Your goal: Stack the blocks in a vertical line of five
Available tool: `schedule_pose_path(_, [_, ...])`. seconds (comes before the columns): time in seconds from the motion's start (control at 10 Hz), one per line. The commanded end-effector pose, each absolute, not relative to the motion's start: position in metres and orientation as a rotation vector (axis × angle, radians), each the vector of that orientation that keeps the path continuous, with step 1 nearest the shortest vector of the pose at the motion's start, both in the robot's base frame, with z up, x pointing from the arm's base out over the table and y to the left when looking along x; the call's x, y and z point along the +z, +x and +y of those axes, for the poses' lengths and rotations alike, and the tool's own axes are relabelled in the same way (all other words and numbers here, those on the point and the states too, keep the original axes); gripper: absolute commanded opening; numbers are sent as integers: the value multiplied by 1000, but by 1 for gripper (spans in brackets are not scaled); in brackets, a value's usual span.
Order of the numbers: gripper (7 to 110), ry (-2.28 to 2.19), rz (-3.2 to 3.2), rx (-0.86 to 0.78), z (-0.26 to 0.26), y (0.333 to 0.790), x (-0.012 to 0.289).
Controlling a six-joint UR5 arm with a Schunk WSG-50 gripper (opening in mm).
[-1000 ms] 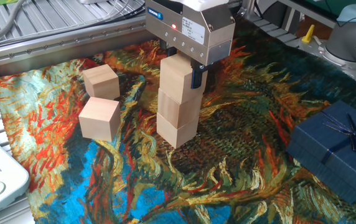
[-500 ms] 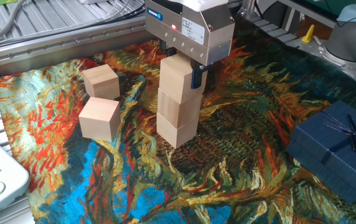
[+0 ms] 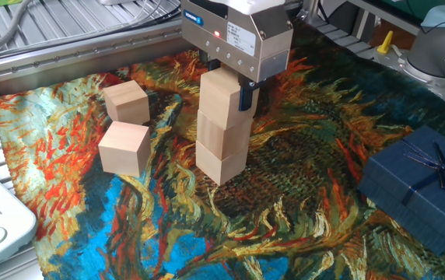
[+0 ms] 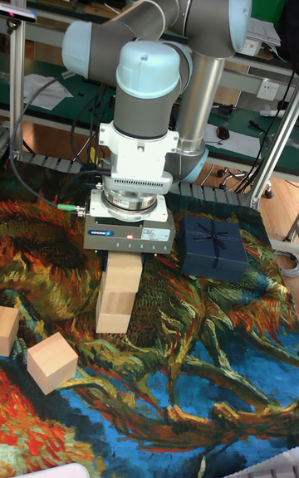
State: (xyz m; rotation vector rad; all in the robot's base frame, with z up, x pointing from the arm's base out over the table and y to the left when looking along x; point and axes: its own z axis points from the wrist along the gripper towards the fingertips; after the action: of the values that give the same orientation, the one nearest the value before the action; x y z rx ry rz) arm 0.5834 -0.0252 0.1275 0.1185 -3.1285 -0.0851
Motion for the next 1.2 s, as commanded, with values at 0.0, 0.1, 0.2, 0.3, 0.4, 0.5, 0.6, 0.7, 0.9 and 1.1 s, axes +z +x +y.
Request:
schedule_pose_path(0.0, [7,112,-3130,-103,-23,584,129])
schedule_pose_path(0.1, [7,112,-3130,-103,-23,584,129])
schedule_pose_path(0.2, [7,112,-3129,-101,-23,584,130])
schedule_pose_path(0.3, [7,112,-3129,-101,-24,584,130])
schedule_pose_path(0.4, [7,114,-3128,-101,-24,584,130])
schedule_pose_path(0.5, [7,114,-3128,-103,-24,584,129])
schedule_pose_path(0.6, [7,114,-3128,-98,-25,584,129])
schedule_pose_path(0.7, [7,114,-3128,-101,-24,584,129])
schedule_pose_path(0.9, [7,114,-3128,-103,-24,584,129])
schedule_pose_path(1.1, [7,115,-3128,-108,-23,585,129])
